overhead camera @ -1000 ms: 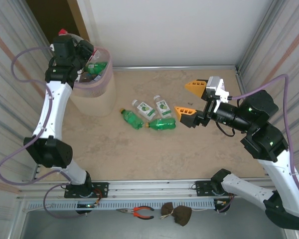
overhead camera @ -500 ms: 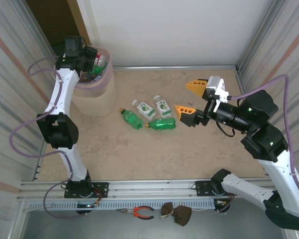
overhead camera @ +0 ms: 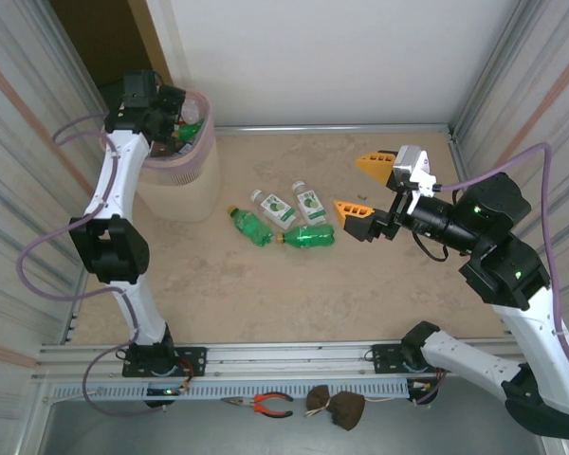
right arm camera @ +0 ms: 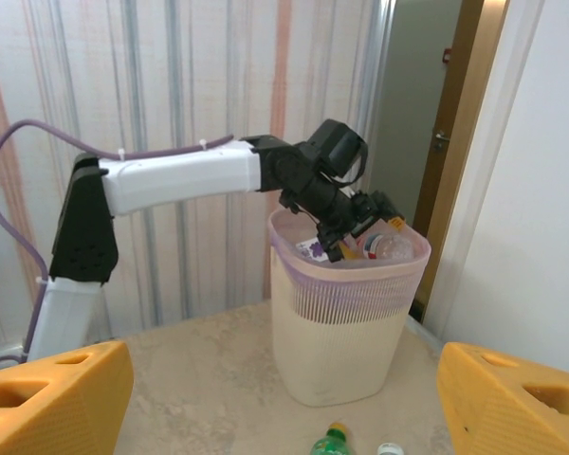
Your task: Put the plastic bottles in the bin
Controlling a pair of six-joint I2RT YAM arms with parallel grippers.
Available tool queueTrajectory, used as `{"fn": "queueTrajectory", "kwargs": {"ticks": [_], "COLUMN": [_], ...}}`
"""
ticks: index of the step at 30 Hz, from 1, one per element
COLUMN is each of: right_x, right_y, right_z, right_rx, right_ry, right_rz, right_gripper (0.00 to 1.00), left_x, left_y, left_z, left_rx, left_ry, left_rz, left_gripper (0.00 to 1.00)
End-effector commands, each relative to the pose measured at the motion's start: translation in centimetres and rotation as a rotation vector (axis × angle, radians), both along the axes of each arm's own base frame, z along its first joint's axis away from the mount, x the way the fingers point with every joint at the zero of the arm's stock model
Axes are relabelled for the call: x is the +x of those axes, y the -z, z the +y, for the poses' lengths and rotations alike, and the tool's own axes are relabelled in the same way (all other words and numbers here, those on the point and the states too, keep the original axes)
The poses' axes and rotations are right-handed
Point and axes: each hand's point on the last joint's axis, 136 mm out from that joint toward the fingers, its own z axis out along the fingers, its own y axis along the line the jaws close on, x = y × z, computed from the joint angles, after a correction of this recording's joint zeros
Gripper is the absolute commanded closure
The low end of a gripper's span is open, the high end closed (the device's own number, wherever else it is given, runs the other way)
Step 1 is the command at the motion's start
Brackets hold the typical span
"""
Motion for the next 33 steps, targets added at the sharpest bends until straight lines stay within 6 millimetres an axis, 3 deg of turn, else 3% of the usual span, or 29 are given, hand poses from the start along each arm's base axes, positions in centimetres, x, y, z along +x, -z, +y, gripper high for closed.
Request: {"fn": "queueTrajectory", "kwargs": {"ticks": [1,10,12,17,20,26,33], "right_x": [-0.3,-0.3,-0.3,-0.1,0.0,0.3,0.7], "right_y": [-0.3,-0.3,-0.3,-0.1,-0.1,-0.1,-0.1], "right_z": [-0.2,-0.2,-0.2,0.0,0.1,0.3,0.5], "right_rx": [-0.002,-0.001,-0.003,-0.005,-0.006,-0.009,-0.011], "right_ry": [0.002,0.001,0.001,0.000,0.001,-0.001,0.006], "right_rz": [-0.030,-0.031,-0.033,-0.028,-0.028,-0.027,-0.023], "right_gripper": [0.17,0.17,0.17,0.17,0.17,0.17,0.17], "left_x": [-2.2,-2.2,-1.8,-0.8,0.0,1.9,3.8], "left_y": [-5.5,-9.0,-9.8,-11.9,-12.5,-11.7,-8.7], "left_z": [1.1,0.4,-0.3,-1.8,-2.8,-4.6,-5.2], "left_rx": [0.032,0.074,0.072,0.089,0.084,0.055,0.048], "left_ry": [-0.027,0.039,0.084,0.186,0.242,0.322,0.361], "left_rz": [-0.108,-0.228,-0.275,-0.390,-0.430,-0.425,-0.367], "left_gripper": [0.12,0.14,0.21,0.55,0.67,0.76,0.79]}}
